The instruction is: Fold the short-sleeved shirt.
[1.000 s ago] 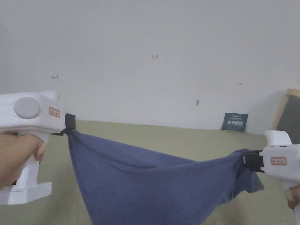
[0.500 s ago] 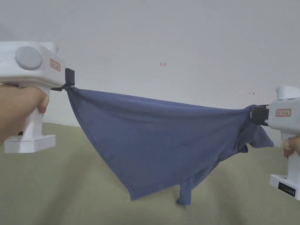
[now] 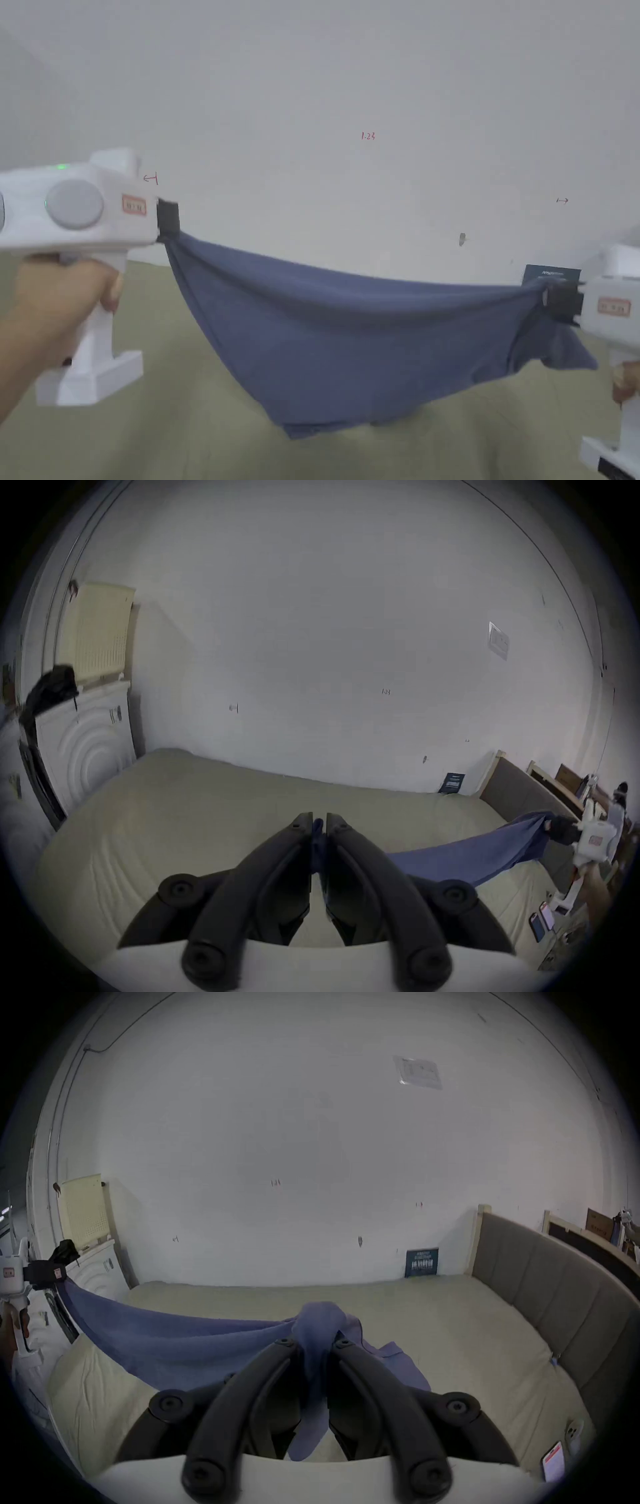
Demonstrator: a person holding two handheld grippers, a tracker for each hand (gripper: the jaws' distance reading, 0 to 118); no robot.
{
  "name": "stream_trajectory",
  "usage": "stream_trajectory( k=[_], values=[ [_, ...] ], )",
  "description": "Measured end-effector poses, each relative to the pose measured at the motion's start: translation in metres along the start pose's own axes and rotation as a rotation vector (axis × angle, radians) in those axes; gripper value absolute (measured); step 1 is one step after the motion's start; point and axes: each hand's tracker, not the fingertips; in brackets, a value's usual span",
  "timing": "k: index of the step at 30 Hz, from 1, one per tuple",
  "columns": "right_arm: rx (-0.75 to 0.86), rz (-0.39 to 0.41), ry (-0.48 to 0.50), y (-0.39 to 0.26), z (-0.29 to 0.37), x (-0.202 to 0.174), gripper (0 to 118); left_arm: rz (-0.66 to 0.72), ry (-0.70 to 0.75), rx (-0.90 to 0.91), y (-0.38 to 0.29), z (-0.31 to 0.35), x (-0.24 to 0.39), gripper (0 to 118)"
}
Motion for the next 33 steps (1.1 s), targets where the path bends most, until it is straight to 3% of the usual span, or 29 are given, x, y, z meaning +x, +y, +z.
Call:
stream_trajectory(
  k=[10, 16, 24, 33],
  values=[
    [-0.172, -0.032, -0.018, -0.147, 0.05, 0.034, 14, 0.109, -0.002, -0.155, -0.142, 0.058, -0.027, 8],
    [-0.253, -0.048, -0.024, -0.21, 0.088, 0.032, 14, 0.194, 0.034, -0.27, -0.212, 0.086, -0.042, 8],
    [-0.314, -0.081, -0.01, -0.247, 0.124, 0.02, 14, 0.29, 0.095, -0.377, -0.272, 0.121, -0.065, 8],
    [-0.354, 0.016, -0.062, -0.267, 0.132, 0.005, 14, 0.242, 0.121, -0.441, -0.315, 0.122, -0.079, 8]
  ],
)
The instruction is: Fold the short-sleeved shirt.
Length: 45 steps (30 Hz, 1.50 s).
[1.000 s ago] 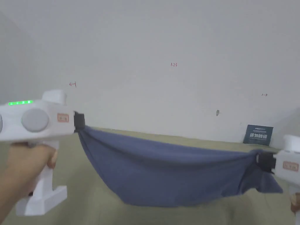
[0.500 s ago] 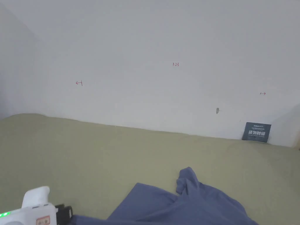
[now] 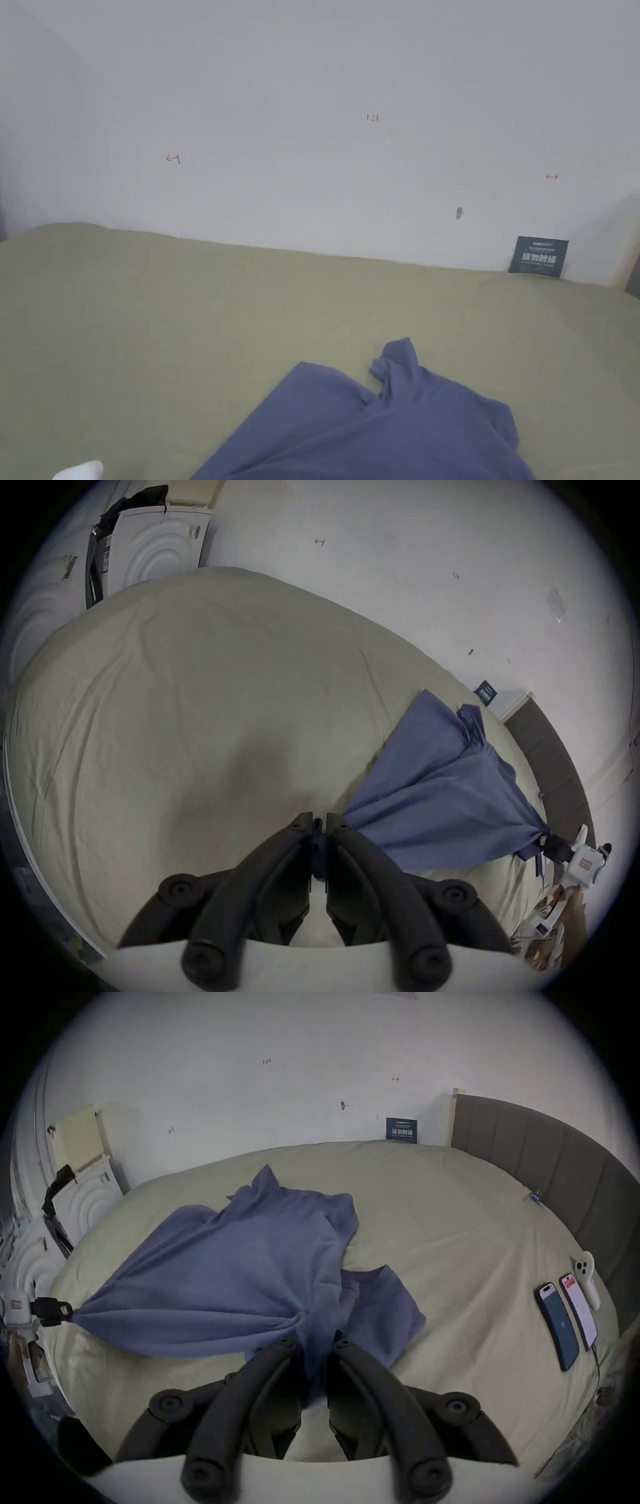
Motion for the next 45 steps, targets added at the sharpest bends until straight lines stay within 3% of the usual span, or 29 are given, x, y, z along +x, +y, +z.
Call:
stream_trajectory(
  k=[3, 4, 5, 6, 7, 8, 11, 14, 16, 17, 18, 19, 21, 26, 29, 33, 34, 35, 36, 37, 41, 45],
  values=[
    [-0.007, -0.02, 0.001, 0.006, 0.003, -0.003, 14, -0.097, 0.062, 0.014, 0.002, 0.004, 0.01, 12],
    [-0.01, -0.03, 0.006, 0.007, 0.008, -0.003, 19, -0.124, 0.098, 0.011, 0.005, 0.007, 0.012, 27],
    [-0.01, -0.034, 0.005, 0.009, 0.013, -0.004, 30, -0.135, 0.099, 0.009, 0.008, 0.012, 0.013, 56],
    [-0.013, -0.031, 0.009, 0.011, 0.018, -0.005, 63, -0.141, 0.075, 0.026, 0.01, 0.02, 0.013, 97],
    [-0.002, -0.016, 0.012, 0.012, 0.026, -0.008, 93, -0.163, 0.035, 0.061, 0.011, 0.028, 0.013, 110],
    [0.032, 0.001, 0.022, 0.014, 0.034, -0.011, 106, -0.184, 0.032, 0.076, 0.014, 0.035, 0.016, 109],
    [0.059, 0.067, -0.04, 0.019, 0.052, -0.028, 104, -0.292, 0.095, 0.136, 0.012, 0.052, 0.032, 108],
    [0.057, 0.082, -0.043, 0.013, 0.066, -0.04, 104, -0.344, 0.09, 0.157, 0.002, 0.061, 0.043, 106],
    [0.047, 0.082, -0.047, 0.007, 0.073, -0.046, 88, -0.346, 0.065, 0.138, -0.009, 0.068, 0.055, 83],
    [0.033, 0.072, -0.042, 0.004, 0.074, -0.048, 65, -0.344, 0.059, 0.13, -0.013, 0.067, 0.056, 59],
    [0.02, 0.065, -0.043, 0.001, 0.074, -0.049, 19, -0.347, 0.069, 0.125, -0.018, 0.065, 0.058, 15],
    [0.013, 0.054, -0.067, -0.005, 0.074, -0.05, 8, -0.354, 0.105, 0.11, -0.024, 0.063, 0.06, 4],
    [0.007, 0.045, -0.062, -0.011, 0.074, -0.048, 7, -0.346, 0.067, 0.066, -0.03, 0.061, 0.055, 0],
    [-0.02, 0.041, -0.038, -0.019, 0.074, -0.044, 7, -0.331, 0.035, -0.008, -0.02, 0.06, 0.043, 0],
    [-0.021, 0.047, -0.031, -0.016, 0.071, -0.043, 7, -0.322, -0.069, -0.141, 0.016, 0.045, 0.025, 0],
    [-0.025, 0.048, -0.015, -0.012, 0.066, -0.043, 7, -0.344, -0.04, -0.154, 0.055, 0.019, 0.01, 4],
    [-0.03, 0.051, -0.009, -0.012, 0.064, -0.043, 7, -0.353, -0.009, -0.167, 0.06, 0.011, 0.008, 18],
    [-0.034, 0.054, -0.005, -0.012, 0.062, -0.043, 7, -0.365, 0.009, -0.207, 0.061, 0.007, 0.009, 49],
    [-0.04, 0.061, -0.003, -0.011, 0.06, -0.045, 7, -0.359, 0.007, -0.222, 0.063, -0.002, 0.007, 95],
    [-0.043, 0.07, 0.001, -0.012, 0.059, -0.045, 7, -0.349, 0.016, -0.218, 0.063, -0.008, 0.004, 111],
    [-0.062, 0.092, 0.012, -0.011, 0.054, -0.048, 7, -0.335, 0.029, -0.258, 0.054, -0.031, 0.0, 104],
    [-0.067, 0.11, 0.014, -0.008, 0.048, -0.051, 7, -0.412, 0.065, -0.334, 0.032, -0.044, 0.003, 94]
  ],
)
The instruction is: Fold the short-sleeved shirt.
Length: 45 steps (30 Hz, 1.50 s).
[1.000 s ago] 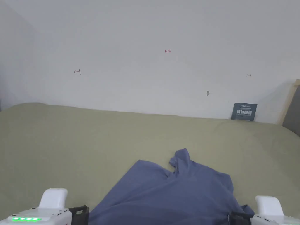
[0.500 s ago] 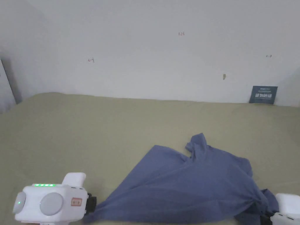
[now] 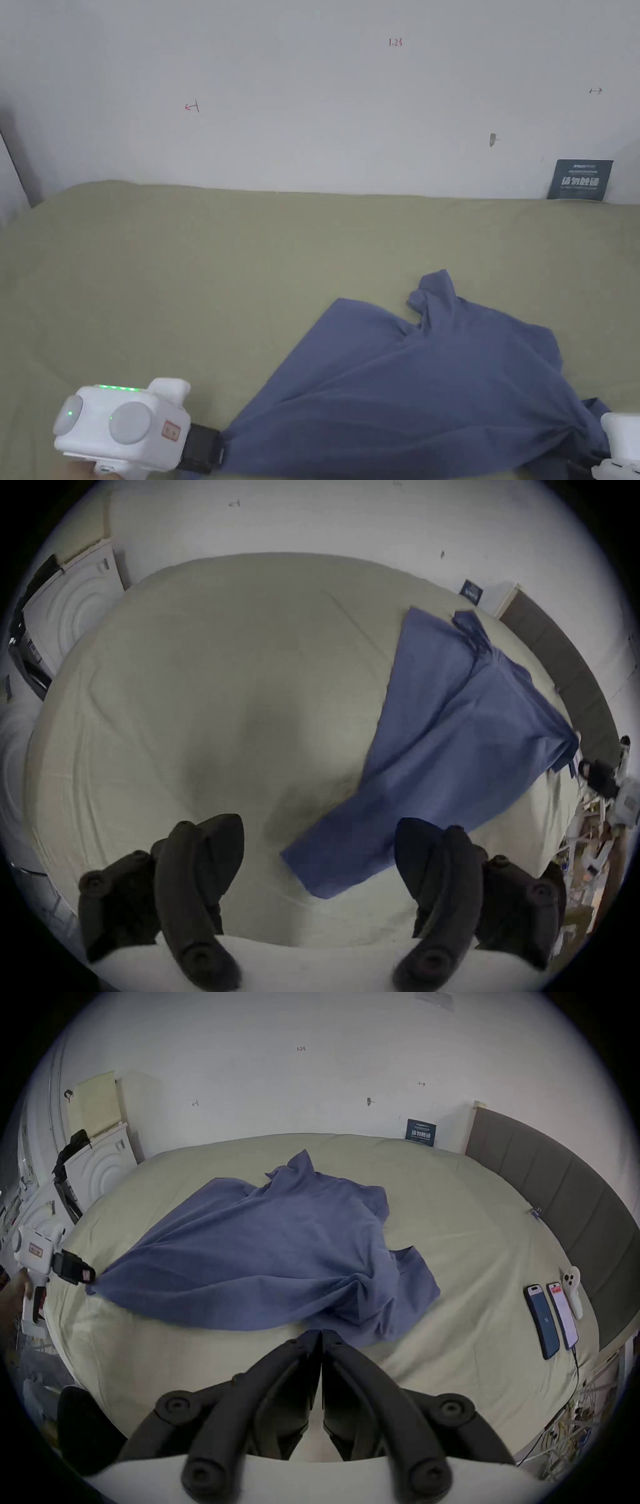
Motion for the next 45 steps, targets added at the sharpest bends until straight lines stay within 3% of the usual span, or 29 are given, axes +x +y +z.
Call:
stream_trajectory(
  k=[4, 5, 7, 11, 14, 18, 20, 23, 24, 26, 27, 28, 31, 35, 37, 38, 39, 40, 45],
  values=[
    [0.0, -0.003, 0.012, 0.01, -0.005, -0.001, 7, -0.006, 0.031, 0.058, -0.013, 0.008, 0.015, 83],
    [0.005, 0.003, 0.015, 0.012, -0.005, -0.001, 7, 0.014, 0.024, 0.084, -0.013, 0.012, 0.015, 73],
    [0.014, 0.039, 0.012, 0.022, -0.008, -0.004, 7, 0.025, -0.076, 0.155, -0.009, 0.021, 0.013, 4],
    [-0.008, 0.1, 0.051, 0.058, -0.024, 0.0, 7, -0.055, -0.035, 0.181, -0.009, 0.04, 0.033, 4],
    [-0.014, 0.149, 0.101, 0.111, -0.052, 0.012, 7, -0.034, -0.058, 0.187, -0.006, 0.04, 0.03, 4],
    [-0.091, 0.194, 0.087, 0.198, -0.118, 0.027, 7, 0.009, -0.074, 0.19, -0.008, 0.04, 0.026, 4],
    [-0.118, 0.27, 0.12, 0.232, -0.155, 0.032, 7, 0.029, -0.069, 0.188, -0.01, 0.037, 0.024, 4],
    [-0.172, 0.372, 0.084, 0.266, -0.212, 0.032, 10, 0.06, -0.07, 0.17, -0.01, 0.03, 0.024, 4],
    [-0.196, 0.408, 0.068, 0.276, -0.232, 0.032, 27, 0.06, -0.069, 0.17, -0.011, 0.03, 0.025, 4],
    [-0.297, 0.47, 0.038, 0.282, -0.266, 0.035, 94, 0.063, -0.068, 0.158, -0.009, 0.025, 0.025, 4],
    [-0.301, 0.483, 0.073, 0.282, -0.281, 0.04, 118, 0.063, -0.067, 0.161, -0.009, 0.025, 0.026, 4],
    [-0.358, 0.512, 0.066, 0.281, -0.297, 0.043, 114, 0.061, -0.069, 0.158, -0.007, 0.025, 0.026, 4],
    [-0.453, 0.495, 0.044, 0.273, -0.325, 0.051, 112, 0.07, -0.069, 0.147, -0.001, 0.022, 0.025, 4],
    [-0.469, 0.399, 0.101, 0.267, -0.335, 0.06, 109, 0.078, -0.071, 0.136, 0.002, 0.019, 0.024, 4],
    [-0.484, 0.323, 0.194, 0.267, -0.33, 0.064, 83, 0.08, -0.073, 0.135, 0.003, 0.019, 0.023, 4],
    [-0.47, 0.343, 0.156, 0.267, -0.327, 0.062, 73, 0.081, -0.073, 0.137, 0.002, 0.017, 0.023, 4],
    [-0.43, 0.363, 0.141, 0.27, -0.316, 0.057, 45, 0.084, -0.074, 0.136, 0.002, 0.016, 0.023, 4],
    [-0.416, 0.374, 0.165, 0.272, -0.314, 0.057, 9, 0.084, -0.073, 0.137, 0.003, 0.016, 0.023, 4],
    [-0.328, 0.397, 0.12, 0.274, -0.278, 0.028, 9, 0.082, -0.069, 0.14, 0.003, 0.015, 0.021, 4]
  ],
)
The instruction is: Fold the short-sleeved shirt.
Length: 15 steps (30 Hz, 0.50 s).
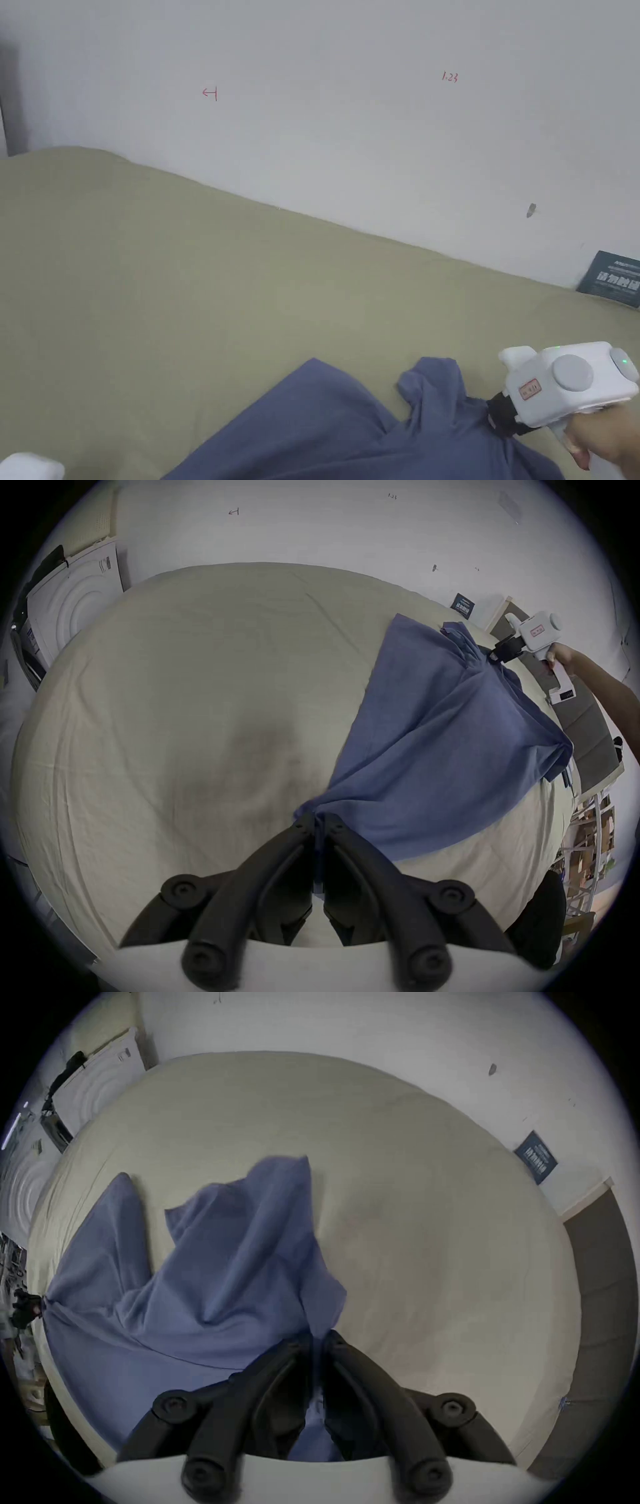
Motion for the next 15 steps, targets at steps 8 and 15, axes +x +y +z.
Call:
stream_trajectory(
  k=[8, 15],
  values=[
    [0.178, -0.054, -0.037, -0.01, 0.089, -0.008, 9, 0.032, -0.014, 0.028, 0.003, 0.011, -0.004, 4],
    [0.378, -0.127, -0.114, -0.001, 0.173, 0.011, 9, 0.0, -0.053, 0.171, 0.076, 0.051, 0.001, 4]
  ],
)
